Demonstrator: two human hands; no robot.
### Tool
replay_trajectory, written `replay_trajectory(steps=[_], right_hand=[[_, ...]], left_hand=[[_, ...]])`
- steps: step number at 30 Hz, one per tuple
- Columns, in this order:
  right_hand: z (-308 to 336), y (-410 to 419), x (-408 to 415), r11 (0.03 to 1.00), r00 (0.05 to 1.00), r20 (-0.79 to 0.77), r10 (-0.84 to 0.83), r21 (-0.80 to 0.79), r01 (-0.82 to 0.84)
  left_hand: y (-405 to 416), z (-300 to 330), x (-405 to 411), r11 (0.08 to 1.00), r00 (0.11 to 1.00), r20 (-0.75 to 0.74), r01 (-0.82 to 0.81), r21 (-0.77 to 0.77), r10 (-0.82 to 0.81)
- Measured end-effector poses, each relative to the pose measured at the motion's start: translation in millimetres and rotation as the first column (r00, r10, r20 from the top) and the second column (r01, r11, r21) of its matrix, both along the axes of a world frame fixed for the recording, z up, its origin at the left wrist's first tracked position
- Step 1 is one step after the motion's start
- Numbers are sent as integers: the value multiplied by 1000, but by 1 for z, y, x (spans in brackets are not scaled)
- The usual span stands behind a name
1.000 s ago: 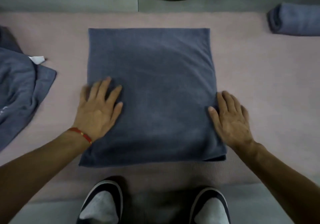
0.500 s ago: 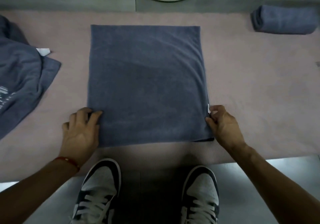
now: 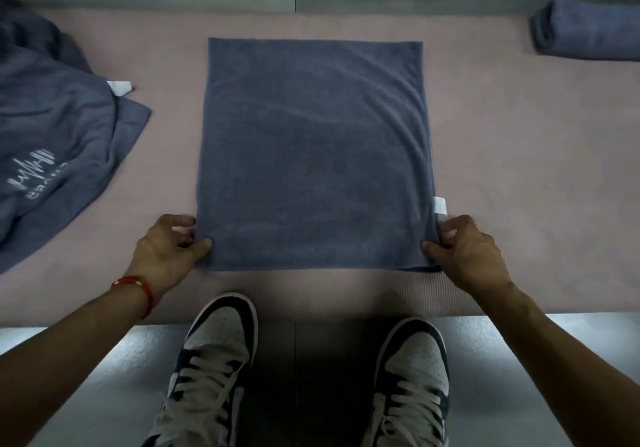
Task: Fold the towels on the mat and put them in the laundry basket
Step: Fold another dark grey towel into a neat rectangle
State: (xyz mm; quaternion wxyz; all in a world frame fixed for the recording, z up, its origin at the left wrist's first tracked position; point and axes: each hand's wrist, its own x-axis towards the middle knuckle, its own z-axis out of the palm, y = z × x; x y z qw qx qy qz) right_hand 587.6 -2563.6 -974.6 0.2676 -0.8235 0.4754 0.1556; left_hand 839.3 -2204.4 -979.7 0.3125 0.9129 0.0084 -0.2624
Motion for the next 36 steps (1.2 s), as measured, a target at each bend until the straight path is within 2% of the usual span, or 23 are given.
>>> replay_trajectory(steps=[4,6,9,11,13,15,16,19,21,23,25,26,27,29,31,32,33,36], right_hand=[[4,-1,-3,998,1000,-28,12,66,-11],[8,2,-3,996,1000,-15,16,90,-15],[11,5,-6,997,994,108,-8,74,0],[9,2,-14,990,976,197,-90,122,66],[9,-1,-24,924,904,301,-304,324,203],[11,-2,-34,843,832,340,-438,478,248],[11,0,-38,844,836,354,-419,491,215],[11,3,-46,905,883,425,-197,426,-3],[13,1,-46,924,883,462,-88,370,-101],[19,-7,-42,900,875,465,-135,426,-88],[30,-17,-35,821,864,451,-222,565,-84],[34,-24,-32,778,867,441,-230,618,-108],[37,-30,-30,747,874,433,-221,652,-134],[42,-39,-23,727,887,424,-181,666,-170],[44,-44,-16,733,894,416,-166,658,-170],[45,-45,-14,741,891,423,-167,649,-169],[47,-46,-11,746,886,430,-173,644,-167],[51,-52,0,775,879,452,-153,607,-177]], left_hand=[[14,1,-5,952,991,-125,-90,-292,55],[23,-1,-6,924,980,-191,-121,-364,53],[29,0,-5,898,969,-246,-139,-417,36],[29,5,-6,892,977,-207,-145,-429,59],[29,10,-8,889,987,-144,-131,-439,74],[31,14,-14,892,991,-132,-88,-444,32],[32,15,-17,893,991,-133,-59,-445,0],[38,12,-16,916,984,-21,159,-368,-179],[41,14,-11,891,936,41,345,-293,-349],[44,20,-2,872,916,-44,363,-328,-398],[44,32,7,860,881,-183,349,-372,-436],[43,36,11,840,845,-210,397,-369,-491],[43,39,16,808,808,-180,487,-331,-561],[42,42,23,727,737,19,670,-151,-675],[40,41,29,662,647,210,749,0,-733],[39,42,31,665,638,269,747,14,-722],[38,43,31,695,662,307,719,-4,-684],[28,43,38,822,827,318,535,-197,-463]])
